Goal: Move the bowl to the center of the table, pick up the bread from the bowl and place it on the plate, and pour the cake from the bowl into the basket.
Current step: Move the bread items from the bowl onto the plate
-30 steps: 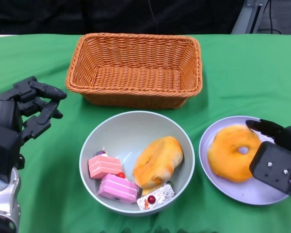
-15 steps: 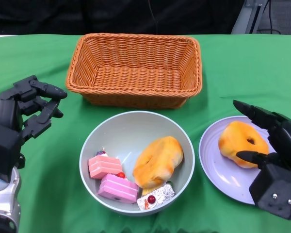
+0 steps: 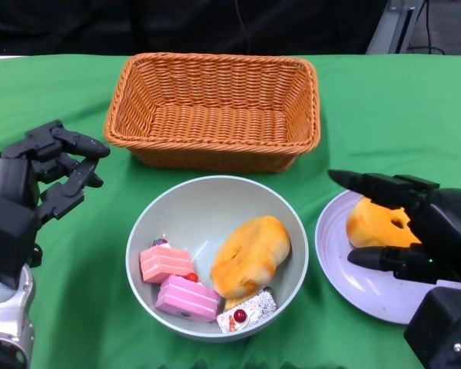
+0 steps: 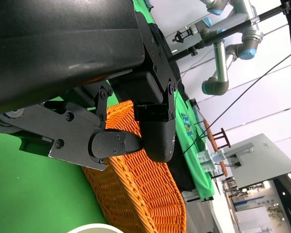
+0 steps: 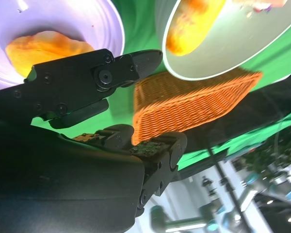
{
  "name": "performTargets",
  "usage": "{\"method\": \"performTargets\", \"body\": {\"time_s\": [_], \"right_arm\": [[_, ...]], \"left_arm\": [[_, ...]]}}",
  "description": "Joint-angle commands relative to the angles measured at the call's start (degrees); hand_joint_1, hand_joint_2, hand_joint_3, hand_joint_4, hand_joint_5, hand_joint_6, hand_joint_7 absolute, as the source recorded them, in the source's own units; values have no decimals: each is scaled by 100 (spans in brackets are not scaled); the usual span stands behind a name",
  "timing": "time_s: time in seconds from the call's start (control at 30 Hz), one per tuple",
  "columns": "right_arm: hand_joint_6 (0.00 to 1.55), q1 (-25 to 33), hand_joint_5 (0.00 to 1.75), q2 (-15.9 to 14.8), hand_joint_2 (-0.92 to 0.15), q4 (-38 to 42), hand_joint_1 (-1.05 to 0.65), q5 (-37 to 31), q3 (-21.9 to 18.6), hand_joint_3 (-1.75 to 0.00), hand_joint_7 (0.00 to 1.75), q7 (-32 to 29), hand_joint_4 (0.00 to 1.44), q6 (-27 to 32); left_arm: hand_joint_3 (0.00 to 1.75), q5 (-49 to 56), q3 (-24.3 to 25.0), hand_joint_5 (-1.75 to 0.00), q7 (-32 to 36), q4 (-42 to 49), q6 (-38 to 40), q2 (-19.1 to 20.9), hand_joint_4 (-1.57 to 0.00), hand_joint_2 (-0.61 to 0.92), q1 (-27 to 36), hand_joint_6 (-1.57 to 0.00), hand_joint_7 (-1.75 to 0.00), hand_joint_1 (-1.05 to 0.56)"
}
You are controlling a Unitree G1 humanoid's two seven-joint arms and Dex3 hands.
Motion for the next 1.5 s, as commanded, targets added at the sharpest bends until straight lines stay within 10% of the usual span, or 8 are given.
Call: {"method": "performTargets", "body": {"time_s": [0.03, 0.77, 1.5], "right_arm": [[49, -211, 11, -140, -89, -125, -57, 14, 29, 0, 4, 225, 51, -144], [70, -1300, 12, 368, -84, 748, -55, -549, 763, 0, 4, 243, 73, -849], [67, -2226, 1, 59, -84, 2058, -64, -1131, 1405, 0, 0, 528, 68, -1660]], "left_arm": [[42, -11, 9, -131, 76, -5, -37, 68, -84, 89, -56, -91, -93, -13], [40, 73, -111, -133, 142, -127, -82, 7, -84, 90, -1, -90, -93, -13], [45, 142, -188, -134, 322, -289, -22, -133, -84, 88, 50, -89, -95, -13]]}}
